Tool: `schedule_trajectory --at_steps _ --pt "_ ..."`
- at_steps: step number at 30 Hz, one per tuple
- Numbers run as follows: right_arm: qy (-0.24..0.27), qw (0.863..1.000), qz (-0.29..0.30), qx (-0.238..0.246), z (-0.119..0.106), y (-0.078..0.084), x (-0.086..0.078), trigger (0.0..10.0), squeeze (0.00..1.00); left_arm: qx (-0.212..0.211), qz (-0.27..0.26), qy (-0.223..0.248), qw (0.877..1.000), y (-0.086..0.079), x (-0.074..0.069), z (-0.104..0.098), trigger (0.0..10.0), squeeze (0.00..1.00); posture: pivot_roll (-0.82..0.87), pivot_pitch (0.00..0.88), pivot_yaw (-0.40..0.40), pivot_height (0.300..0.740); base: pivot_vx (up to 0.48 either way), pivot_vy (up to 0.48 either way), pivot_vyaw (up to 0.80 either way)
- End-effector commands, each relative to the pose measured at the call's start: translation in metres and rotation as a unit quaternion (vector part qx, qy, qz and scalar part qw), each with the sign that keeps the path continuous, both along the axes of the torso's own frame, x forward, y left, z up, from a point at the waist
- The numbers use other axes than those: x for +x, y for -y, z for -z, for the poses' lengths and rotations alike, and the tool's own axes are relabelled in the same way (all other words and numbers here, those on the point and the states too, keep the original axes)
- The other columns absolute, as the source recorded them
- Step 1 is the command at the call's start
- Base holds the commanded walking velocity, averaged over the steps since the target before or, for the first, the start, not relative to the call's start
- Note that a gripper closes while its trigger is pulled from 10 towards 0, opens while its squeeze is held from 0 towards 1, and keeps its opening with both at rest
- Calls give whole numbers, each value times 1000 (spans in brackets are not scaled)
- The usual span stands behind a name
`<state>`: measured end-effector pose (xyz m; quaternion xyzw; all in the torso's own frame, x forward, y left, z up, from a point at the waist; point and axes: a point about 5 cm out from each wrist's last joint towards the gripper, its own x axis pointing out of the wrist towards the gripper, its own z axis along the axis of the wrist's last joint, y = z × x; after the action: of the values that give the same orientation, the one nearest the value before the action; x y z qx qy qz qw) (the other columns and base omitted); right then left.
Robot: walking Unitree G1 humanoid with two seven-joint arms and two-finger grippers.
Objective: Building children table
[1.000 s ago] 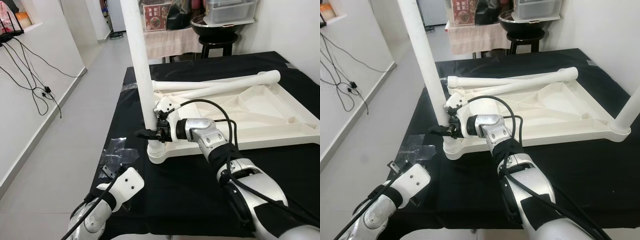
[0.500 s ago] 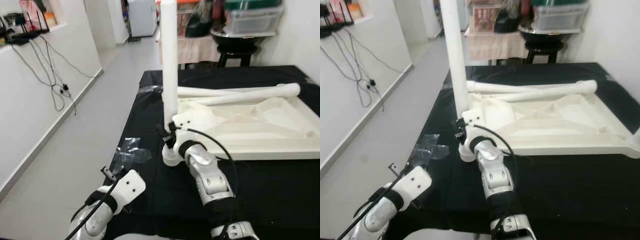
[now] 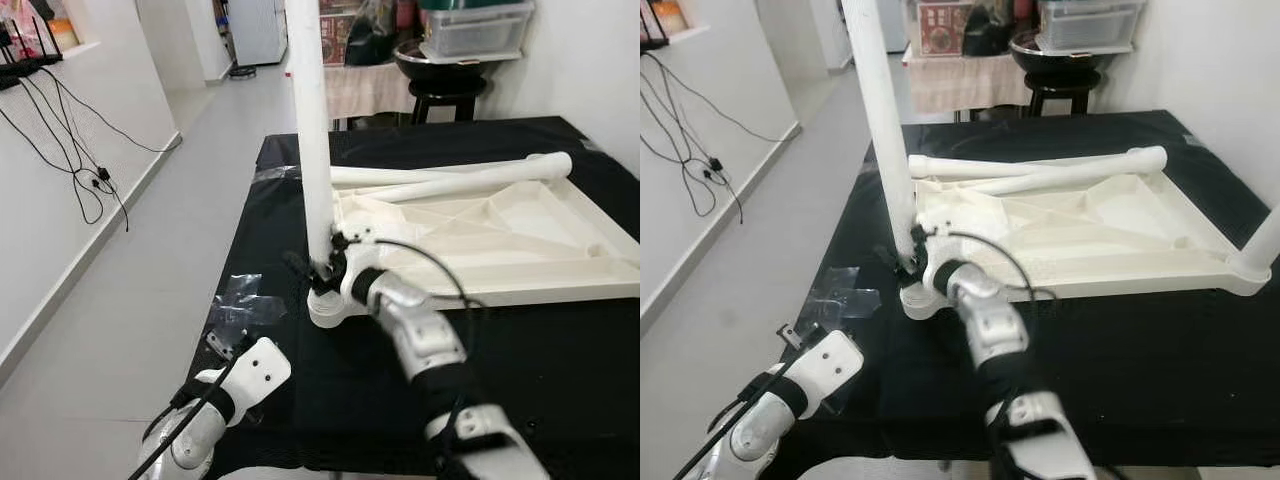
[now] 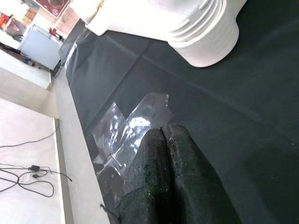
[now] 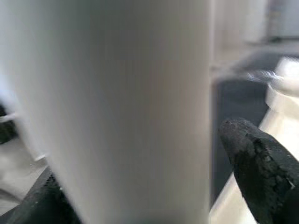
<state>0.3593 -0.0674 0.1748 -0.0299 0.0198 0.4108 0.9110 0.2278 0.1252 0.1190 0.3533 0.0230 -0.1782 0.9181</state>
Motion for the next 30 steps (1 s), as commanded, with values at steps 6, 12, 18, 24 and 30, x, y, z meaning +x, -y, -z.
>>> schedule_trajectory --at_steps 6,12,18,24,30 --pt "-24 980 -187 -70 9 -5 0 10000 0 7 -3 -3 1000 -3 0 4 10000 0 -47 0 70 740 0 0 0" --pt "-52 977 -196 -65 5 -11 9 0 0 8 -4 -4 1000 -4 0 6 10000 0 -37 0 74 740 0 0 0" --pt "-66 976 -196 -69 8 -8 11 0 0 9 -5 -5 1000 -3 -2 8 10000 0 -37 0 68 740 0 0 0" --pt "-81 989 -79 -98 27 -3 14 0 0 10 -6 -5 1000 -2 -5 10 10000 0 -34 0 43 740 0 0 0" --pt "-81 974 209 -28 52 3 -13 0 0 9 -6 -5 1000 -4 -10 9 10000 0 -39 8 43 740 0 0 0"
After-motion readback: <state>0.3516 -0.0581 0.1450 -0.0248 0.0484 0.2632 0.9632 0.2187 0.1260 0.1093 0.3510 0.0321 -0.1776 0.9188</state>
